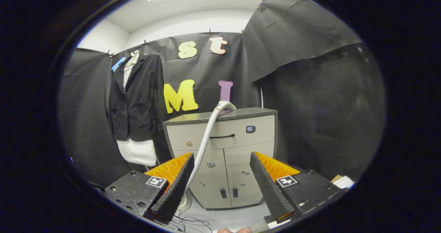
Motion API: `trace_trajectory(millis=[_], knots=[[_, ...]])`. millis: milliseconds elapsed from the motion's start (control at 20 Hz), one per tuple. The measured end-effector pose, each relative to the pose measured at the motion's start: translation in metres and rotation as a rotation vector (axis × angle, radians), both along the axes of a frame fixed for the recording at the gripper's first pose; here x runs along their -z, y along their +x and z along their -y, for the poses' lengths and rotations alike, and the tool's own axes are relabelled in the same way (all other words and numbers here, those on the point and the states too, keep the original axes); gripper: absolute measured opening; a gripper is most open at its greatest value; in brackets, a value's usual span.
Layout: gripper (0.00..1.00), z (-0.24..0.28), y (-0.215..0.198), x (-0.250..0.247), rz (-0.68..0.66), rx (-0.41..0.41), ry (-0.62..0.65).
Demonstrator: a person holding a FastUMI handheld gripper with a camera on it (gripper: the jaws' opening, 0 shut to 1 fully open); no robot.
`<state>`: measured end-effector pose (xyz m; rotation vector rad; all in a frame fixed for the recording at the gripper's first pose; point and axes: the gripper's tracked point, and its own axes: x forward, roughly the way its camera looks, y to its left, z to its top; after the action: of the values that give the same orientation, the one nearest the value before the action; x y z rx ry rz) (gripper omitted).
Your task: Iron the clothes twice with a garment steamer, once on the left side and once on the right side.
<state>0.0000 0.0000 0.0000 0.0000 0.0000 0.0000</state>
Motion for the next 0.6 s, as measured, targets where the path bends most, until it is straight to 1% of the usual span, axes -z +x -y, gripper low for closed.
trace_trajectory(millis=[600], knots=[[1.0,0.0007,0.0014,-0.0005,0.003,-0.019,-0.026]])
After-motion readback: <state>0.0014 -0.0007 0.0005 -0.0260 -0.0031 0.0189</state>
